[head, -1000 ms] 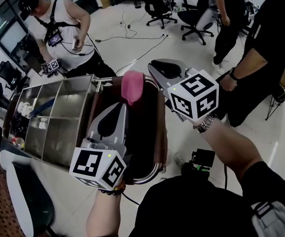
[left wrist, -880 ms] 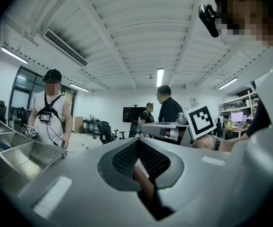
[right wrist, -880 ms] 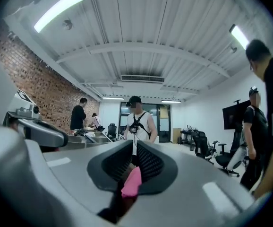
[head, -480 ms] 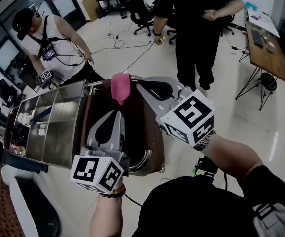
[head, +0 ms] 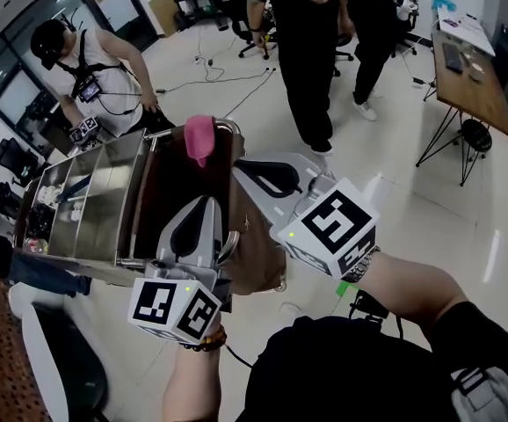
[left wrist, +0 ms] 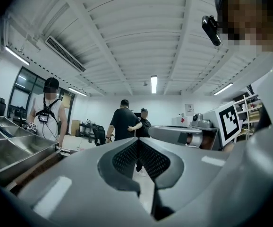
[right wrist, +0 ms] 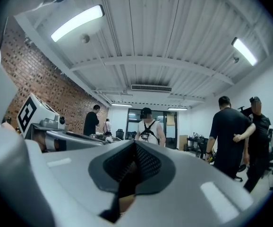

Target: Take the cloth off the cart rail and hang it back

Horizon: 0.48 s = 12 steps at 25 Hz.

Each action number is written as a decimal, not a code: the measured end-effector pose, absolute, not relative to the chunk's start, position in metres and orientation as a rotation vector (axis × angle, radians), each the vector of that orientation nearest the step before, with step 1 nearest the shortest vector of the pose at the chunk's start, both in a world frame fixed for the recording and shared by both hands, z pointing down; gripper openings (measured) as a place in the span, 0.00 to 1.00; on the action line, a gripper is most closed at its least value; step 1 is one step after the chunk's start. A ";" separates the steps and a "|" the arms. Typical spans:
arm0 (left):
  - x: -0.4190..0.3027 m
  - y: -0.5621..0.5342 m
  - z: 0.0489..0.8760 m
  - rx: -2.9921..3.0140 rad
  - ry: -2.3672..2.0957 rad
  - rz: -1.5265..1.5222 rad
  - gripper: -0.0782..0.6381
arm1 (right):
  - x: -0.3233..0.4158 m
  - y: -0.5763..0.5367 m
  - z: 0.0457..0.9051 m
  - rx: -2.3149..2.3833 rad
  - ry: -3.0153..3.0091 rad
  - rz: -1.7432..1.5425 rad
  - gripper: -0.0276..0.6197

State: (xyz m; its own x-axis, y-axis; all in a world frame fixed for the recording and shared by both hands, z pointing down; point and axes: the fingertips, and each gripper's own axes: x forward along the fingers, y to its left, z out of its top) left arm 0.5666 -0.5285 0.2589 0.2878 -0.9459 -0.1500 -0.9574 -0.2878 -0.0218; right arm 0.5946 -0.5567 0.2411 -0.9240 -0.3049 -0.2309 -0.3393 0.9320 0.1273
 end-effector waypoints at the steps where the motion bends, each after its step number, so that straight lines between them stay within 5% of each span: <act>1: 0.573 -0.523 0.261 -2.435 1.802 0.155 0.11 | 0.599 -0.549 0.241 -0.482 2.879 0.243 0.04; 12: 0.582 -0.457 0.262 -2.419 1.797 0.147 0.11 | 0.604 -0.469 0.244 -0.450 2.893 0.234 0.04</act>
State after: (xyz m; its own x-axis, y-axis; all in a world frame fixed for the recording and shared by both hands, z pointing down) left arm 0.5819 -0.4571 0.2621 0.2884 -0.9454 -0.1519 -0.9575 -0.2854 -0.0418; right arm 0.6037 -0.4686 0.2436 -0.9326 -0.2827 -0.2244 -0.3150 0.9410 0.1239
